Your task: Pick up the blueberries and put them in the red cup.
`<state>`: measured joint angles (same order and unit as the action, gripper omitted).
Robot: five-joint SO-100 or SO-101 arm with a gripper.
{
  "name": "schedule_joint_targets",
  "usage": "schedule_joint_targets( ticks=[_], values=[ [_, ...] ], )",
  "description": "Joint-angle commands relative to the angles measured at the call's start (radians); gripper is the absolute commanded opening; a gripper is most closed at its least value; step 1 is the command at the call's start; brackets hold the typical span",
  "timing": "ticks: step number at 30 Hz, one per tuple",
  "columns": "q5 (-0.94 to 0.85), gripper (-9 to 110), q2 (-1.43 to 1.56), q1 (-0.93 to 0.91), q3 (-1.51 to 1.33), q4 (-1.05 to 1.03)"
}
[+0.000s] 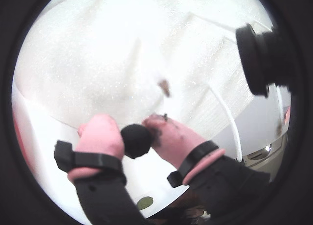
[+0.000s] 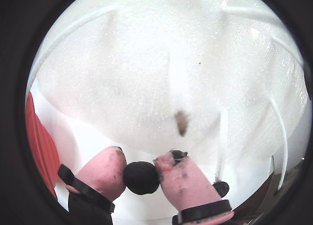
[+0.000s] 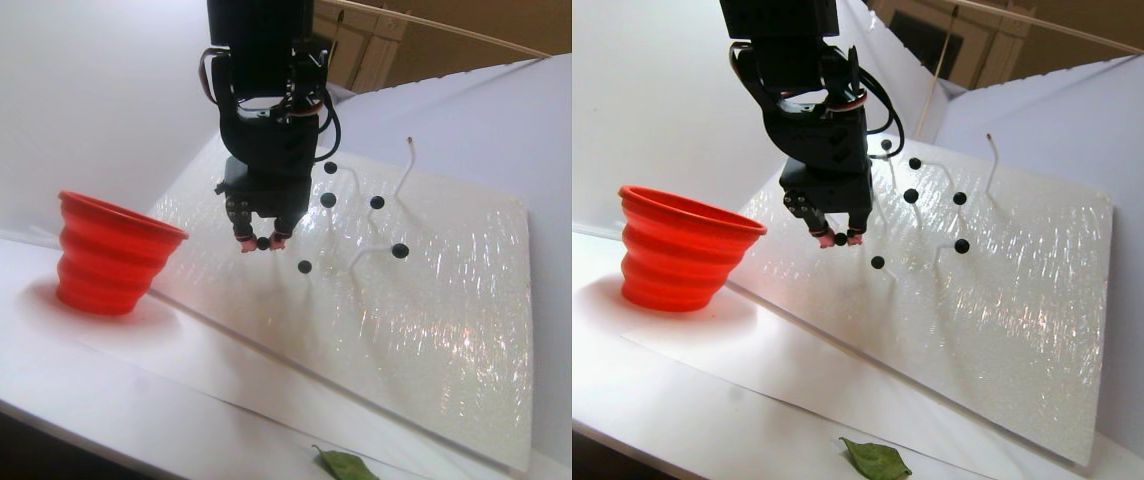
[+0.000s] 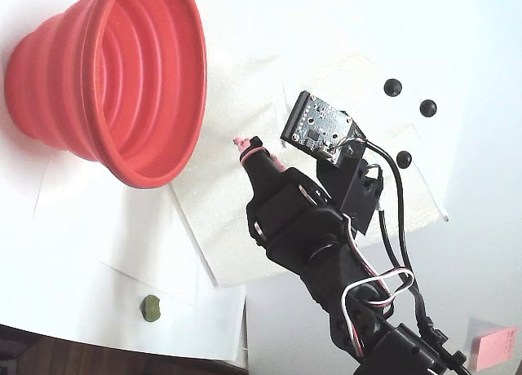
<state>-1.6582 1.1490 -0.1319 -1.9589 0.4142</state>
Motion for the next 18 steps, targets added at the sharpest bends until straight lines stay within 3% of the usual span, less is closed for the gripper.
schedule_joint_targets(
  ticks=[1, 18],
  values=[
    [0.006, 11, 0.155, -0.008, -0.003, 0.031],
    [0.029, 11, 0.281, 0.041, -0.112, 0.008]
  ],
)
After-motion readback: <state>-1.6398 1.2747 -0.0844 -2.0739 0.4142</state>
